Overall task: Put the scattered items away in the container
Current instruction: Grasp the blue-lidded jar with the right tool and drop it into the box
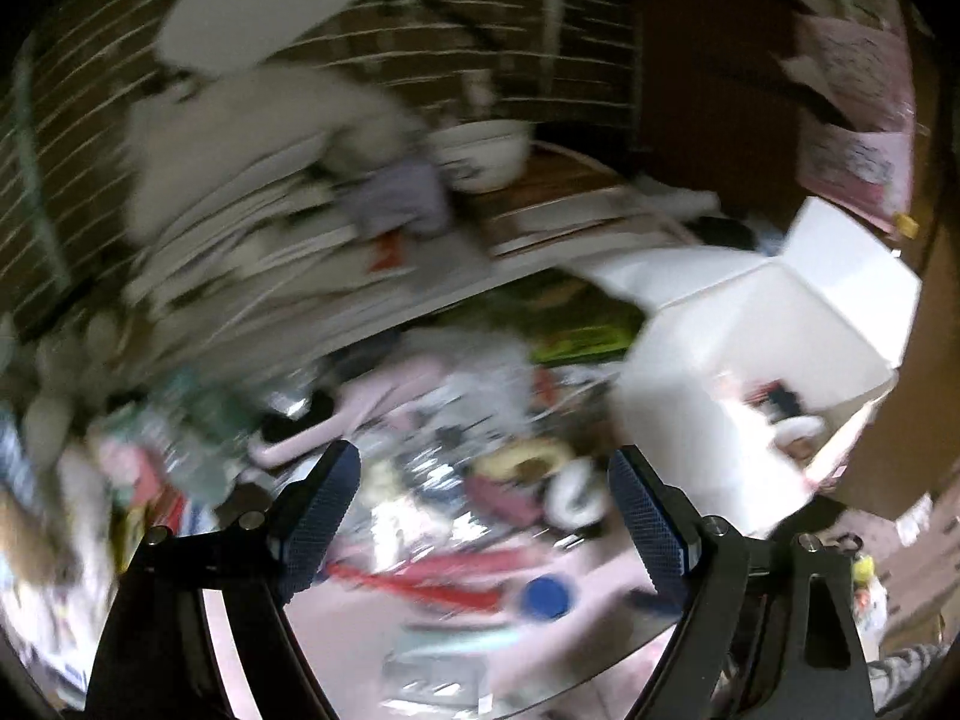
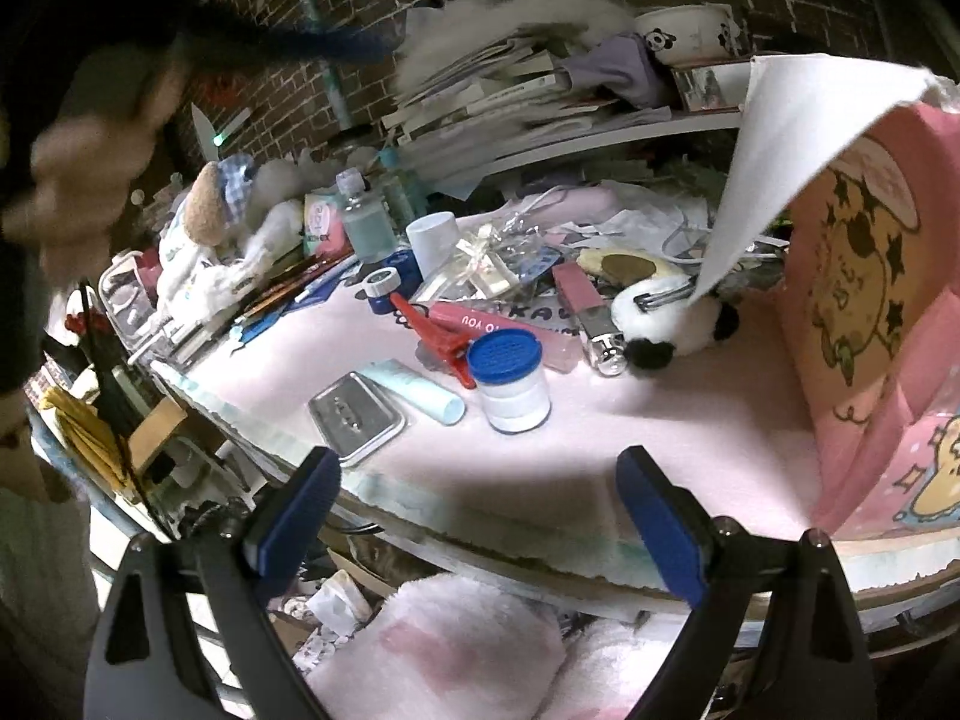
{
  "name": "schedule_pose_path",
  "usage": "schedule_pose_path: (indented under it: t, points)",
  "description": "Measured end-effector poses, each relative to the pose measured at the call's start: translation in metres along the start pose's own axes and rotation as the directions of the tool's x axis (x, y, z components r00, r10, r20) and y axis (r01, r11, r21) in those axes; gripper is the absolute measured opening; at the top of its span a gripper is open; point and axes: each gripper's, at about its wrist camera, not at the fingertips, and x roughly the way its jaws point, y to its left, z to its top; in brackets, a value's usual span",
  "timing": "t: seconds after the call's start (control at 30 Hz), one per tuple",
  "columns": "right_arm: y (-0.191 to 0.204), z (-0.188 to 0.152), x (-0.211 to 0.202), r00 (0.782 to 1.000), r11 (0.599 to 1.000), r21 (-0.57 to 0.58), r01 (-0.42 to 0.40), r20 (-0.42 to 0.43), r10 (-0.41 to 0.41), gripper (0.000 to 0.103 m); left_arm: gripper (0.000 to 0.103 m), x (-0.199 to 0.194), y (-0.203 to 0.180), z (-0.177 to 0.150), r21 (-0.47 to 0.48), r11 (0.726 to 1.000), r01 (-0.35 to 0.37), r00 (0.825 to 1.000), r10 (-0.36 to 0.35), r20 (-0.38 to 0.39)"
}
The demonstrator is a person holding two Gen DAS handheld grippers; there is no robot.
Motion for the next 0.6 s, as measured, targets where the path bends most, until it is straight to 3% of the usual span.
schedule_pose_path:
  t: [0.1, 0.17, 0.23, 0.4, 0.5, 0.6]
  points:
    - [0.002, 0.001, 0.004, 0.999, 1.0, -0.005, 0.031, 0.024, -0.031, 0.091, 0.083, 0.002, 0.028, -0.023, -0.057, 0.998, -0.034, 0.999, 0.034, 0.002]
    - [0.003, 0.001, 0.007, 0.998, 0.999, -0.002, 0.053, 0.042, -0.053, 0.085, 0.083, 0.003, 0.043, -0.038, -0.088, 0.995, -0.038, 0.999, 0.038, 0.007]
    - [0.004, 0.003, 0.012, 0.996, 0.997, 0.0, 0.076, 0.046, -0.075, 0.071, 0.083, 0.004, 0.058, -0.054, -0.119, 0.992, -0.043, 0.999, 0.044, 0.007]
    - [0.008, 0.007, 0.019, 0.987, 0.989, -0.001, 0.145, 0.069, -0.144, 0.062, 0.083, 0.006, 0.081, -0.083, -0.181, 0.983, -0.025, 1.0, 0.025, 0.0]
    - [0.007, 0.01, 0.025, 0.984, 0.985, 0.006, 0.17, 0.059, -0.17, 0.048, 0.083, 0.007, 0.09, -0.095, -0.2, 0.979, -0.027, 1.0, 0.028, 0.004]
    - [0.007, 0.012, 0.027, 0.981, 0.983, 0.008, 0.181, 0.064, -0.181, 0.042, 0.083, 0.009, 0.095, -0.102, -0.209, 0.977, -0.029, 1.0, 0.029, -0.003]
